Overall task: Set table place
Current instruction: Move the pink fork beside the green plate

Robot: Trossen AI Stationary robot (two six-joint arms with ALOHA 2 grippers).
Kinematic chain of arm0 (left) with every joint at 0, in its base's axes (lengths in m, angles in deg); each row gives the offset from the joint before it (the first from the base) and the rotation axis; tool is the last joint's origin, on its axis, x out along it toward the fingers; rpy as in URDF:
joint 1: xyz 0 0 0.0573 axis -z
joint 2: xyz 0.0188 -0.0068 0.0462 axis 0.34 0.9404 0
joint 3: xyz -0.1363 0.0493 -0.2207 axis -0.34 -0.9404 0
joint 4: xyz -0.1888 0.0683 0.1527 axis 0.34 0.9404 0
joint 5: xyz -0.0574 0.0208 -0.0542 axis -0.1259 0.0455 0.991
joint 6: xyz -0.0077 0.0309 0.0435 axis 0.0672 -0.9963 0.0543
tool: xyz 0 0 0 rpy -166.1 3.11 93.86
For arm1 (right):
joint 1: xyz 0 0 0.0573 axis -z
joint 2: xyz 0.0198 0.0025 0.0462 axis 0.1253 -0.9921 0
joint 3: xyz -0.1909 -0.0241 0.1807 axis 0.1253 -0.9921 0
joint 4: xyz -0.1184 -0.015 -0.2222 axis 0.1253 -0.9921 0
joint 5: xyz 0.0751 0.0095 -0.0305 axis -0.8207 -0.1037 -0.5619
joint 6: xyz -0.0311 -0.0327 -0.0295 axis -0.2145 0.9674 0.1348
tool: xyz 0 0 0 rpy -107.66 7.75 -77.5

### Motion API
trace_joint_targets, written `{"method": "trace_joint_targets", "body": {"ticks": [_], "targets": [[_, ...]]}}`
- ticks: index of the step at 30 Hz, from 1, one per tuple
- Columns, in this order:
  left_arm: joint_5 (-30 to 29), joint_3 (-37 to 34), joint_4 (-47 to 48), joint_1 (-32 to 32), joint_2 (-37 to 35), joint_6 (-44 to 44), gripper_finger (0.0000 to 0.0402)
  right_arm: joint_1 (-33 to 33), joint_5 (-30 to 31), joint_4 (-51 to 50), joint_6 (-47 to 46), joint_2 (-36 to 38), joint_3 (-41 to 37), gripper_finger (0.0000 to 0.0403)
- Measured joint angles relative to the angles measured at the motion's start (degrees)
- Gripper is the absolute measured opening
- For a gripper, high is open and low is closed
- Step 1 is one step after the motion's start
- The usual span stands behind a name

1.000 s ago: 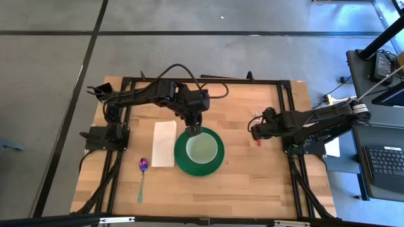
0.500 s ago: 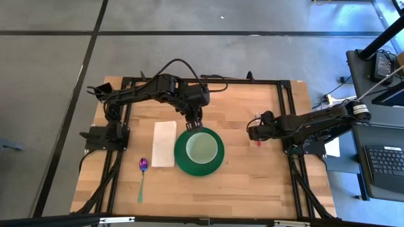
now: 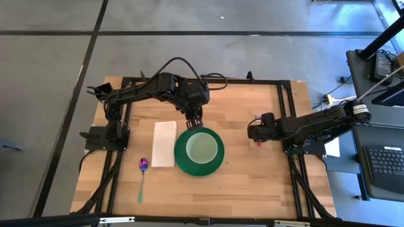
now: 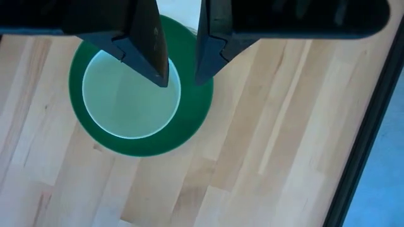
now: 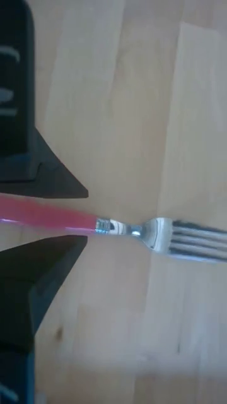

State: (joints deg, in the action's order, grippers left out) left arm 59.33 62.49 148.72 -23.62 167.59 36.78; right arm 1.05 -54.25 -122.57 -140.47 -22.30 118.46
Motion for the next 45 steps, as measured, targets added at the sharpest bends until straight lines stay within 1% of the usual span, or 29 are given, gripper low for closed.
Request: {"method": "trace_joint_targets", "body": {"ticks": [4,8,14,17,20,24,31,33,37,42,45], "targets": [[0.0,0.0,0.0,0.0,0.0,0.0,0.0071,0.0,0.0,1.1,-3.2,0.0,-2.1,0.0106],[0.0,0.0,0.0,0.0,0.0,0.0,0.0071,0.0,0.2,6.7,-3.3,0.0,-5.0,0.0106],[0.0,0.0,0.0,0.0,0.0,0.0,0.0071,0.0,4.2,15.3,-3.1,0.0,-9.2,0.0106],[0.0,0.0,0.0,0.0,0.0,0.1,0.0071,0.0,4.1,16.5,-3.6,0.0,-10.9,0.0106],[0.0,0.0,0.0,0.0,0.0,0.1,0.0071,-0.1,4.5,17.3,-6.1,0.1,-12.1,0.0106],[0.0,0.0,0.0,0.0,0.0,0.1,0.0071,-0.1,5.2,19.0,-6.1,0.2,-13.3,0.0106],[0.0,0.0,0.0,0.0,0.0,0.5,0.0071,-0.2,9.3,20.3,-6.2,-0.3,-14.0,0.0106],[0.0,0.0,0.0,0.0,0.0,0.6,0.0071,-0.1,10.5,20.1,-6.2,-1.4,-14.1,0.0106],[0.0,0.0,0.0,0.0,0.0,0.6,0.0071,-0.2,12.0,21.7,-6.2,-6.4,-13.8,0.0106],[0.0,0.0,0.0,0.0,0.0,0.6,0.0071,-0.2,16.1,27.7,-6.0,-12.7,-13.4,0.0105],[0.0,0.0,0.0,0.0,0.0,0.6,0.0071,-0.8,17.2,27.8,-6.0,-14.8,-12.2,0.0089]]}}
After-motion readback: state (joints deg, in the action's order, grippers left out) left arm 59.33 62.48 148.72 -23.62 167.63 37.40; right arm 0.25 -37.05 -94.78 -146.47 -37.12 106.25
